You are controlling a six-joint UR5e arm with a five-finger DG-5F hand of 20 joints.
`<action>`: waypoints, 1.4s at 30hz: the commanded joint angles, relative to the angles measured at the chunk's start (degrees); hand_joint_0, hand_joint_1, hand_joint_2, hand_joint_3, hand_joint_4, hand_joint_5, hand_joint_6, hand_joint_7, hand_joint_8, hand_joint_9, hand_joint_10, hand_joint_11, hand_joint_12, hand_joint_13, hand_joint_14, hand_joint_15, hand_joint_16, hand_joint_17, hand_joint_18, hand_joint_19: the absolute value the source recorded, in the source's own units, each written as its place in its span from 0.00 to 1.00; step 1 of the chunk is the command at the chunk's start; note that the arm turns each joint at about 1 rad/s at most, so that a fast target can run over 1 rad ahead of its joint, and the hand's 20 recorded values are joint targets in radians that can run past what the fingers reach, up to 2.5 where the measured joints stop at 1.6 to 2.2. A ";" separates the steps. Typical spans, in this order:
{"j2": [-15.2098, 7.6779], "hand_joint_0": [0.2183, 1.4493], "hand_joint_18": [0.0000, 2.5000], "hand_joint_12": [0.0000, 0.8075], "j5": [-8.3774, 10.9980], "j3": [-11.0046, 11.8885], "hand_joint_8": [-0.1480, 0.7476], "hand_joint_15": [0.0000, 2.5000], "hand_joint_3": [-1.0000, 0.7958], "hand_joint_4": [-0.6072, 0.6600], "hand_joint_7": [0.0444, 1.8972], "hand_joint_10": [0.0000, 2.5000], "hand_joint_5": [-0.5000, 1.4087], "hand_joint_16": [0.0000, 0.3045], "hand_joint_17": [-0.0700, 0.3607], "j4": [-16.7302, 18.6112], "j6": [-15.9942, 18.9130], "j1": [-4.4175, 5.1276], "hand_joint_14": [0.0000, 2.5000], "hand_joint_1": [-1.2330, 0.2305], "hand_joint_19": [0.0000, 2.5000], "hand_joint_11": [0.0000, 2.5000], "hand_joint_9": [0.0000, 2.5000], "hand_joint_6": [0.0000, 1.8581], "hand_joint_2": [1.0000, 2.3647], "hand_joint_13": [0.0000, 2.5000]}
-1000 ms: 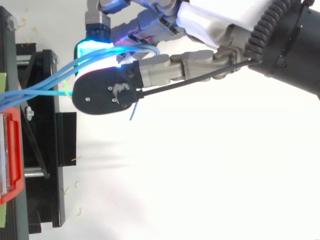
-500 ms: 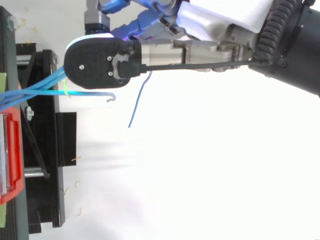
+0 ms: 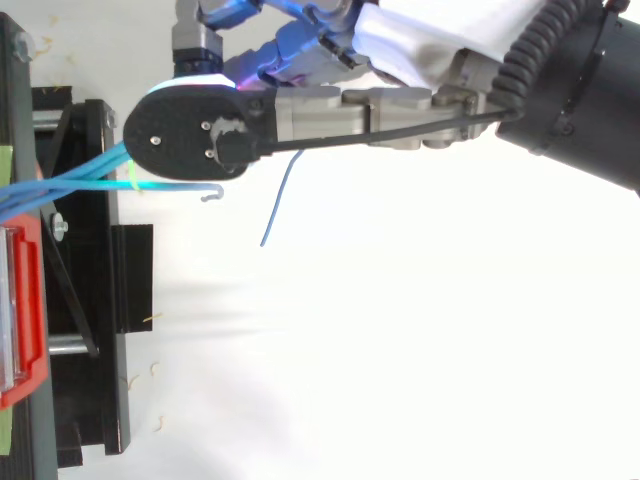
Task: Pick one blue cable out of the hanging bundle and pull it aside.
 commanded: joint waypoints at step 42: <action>-0.02 0.29 0.25 0.57 0.10 2.90 0.51 0.20 0.48 0.57 0.70 0.01 0.17 0.21 0.50 -0.53 -1.23 -0.26 0.01 0.41 0.22 0.20 0.34 0.44 0.01 0.28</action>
